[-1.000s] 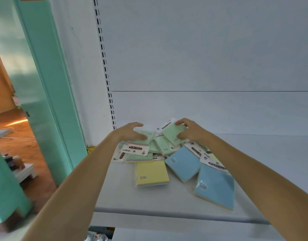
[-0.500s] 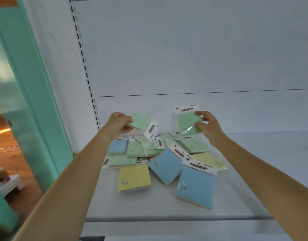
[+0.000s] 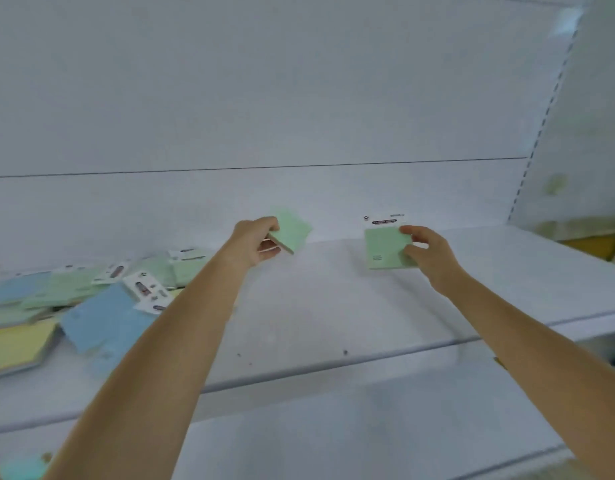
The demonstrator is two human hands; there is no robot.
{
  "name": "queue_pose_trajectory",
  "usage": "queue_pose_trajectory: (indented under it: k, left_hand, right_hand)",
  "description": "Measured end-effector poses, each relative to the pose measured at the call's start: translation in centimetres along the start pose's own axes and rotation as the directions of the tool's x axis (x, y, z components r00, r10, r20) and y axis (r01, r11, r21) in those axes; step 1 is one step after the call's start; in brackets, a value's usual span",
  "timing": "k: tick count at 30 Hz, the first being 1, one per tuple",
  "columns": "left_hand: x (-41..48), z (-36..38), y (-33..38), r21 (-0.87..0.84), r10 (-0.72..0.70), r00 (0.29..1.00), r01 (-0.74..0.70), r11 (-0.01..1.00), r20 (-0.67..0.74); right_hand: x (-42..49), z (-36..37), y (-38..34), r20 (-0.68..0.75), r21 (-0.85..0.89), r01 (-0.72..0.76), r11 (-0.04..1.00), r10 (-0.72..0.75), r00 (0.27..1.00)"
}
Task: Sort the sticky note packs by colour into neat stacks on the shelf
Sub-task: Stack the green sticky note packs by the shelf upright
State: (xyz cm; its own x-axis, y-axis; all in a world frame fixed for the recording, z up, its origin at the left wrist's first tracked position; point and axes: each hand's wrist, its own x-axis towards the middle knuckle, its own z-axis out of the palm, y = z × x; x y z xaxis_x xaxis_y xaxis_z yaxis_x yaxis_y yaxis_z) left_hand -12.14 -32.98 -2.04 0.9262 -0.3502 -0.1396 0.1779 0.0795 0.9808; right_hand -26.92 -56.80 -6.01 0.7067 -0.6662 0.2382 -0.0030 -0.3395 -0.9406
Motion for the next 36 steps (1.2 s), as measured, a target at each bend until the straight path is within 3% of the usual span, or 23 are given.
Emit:
queue_pose_trajectory:
  k: [5, 8, 19, 27, 33, 36]
  left_hand:
    - [-0.5, 11.9, -3.5, -0.038, -0.037, 0.991, 0.042, 0.998, 0.129]
    - [-0.6, 18.1, -4.8, 0.022, -0.03, 0.974, 0.026, 0.999, 0.224]
    - [4.5, 33.8, -6.8, 0.276, 0.086, 0.917, -0.205, 0.939, 0.39]
    - [8.1, 39.0, -7.8, 0.288, 0.113, 0.931, -0.221, 0.932, 0.348]
    - [9.0, 42.8, -8.6, 0.254, 0.121, 0.962, -0.183, 0.95, 0.244]
    - [9.0, 45.2, -8.8, 0.227, 0.119, 0.973, -0.164, 0.96, 0.199]
  right_hand:
    - [1.3, -10.5, 4.1, -0.058, -0.054, -0.058, 0.997, 0.055, 0.997]
    - [2.7, -14.9, 5.9, -0.098, -0.087, -0.073, 0.994, 0.064, 0.993]
    - [10.7, -26.2, 11.4, -0.269, -0.213, -0.162, 0.964, 0.102, 0.958]
    - [20.2, -28.0, 13.7, -0.067, -0.382, -0.179, 0.907, 0.166, 0.984]
    - [25.5, -29.5, 16.2, 0.106, -0.515, -0.079, 0.854, 0.155, 0.982]
    - [26.2, -29.7, 17.2, 0.159, -0.628, -0.029, 0.778, 0.165, 0.973]
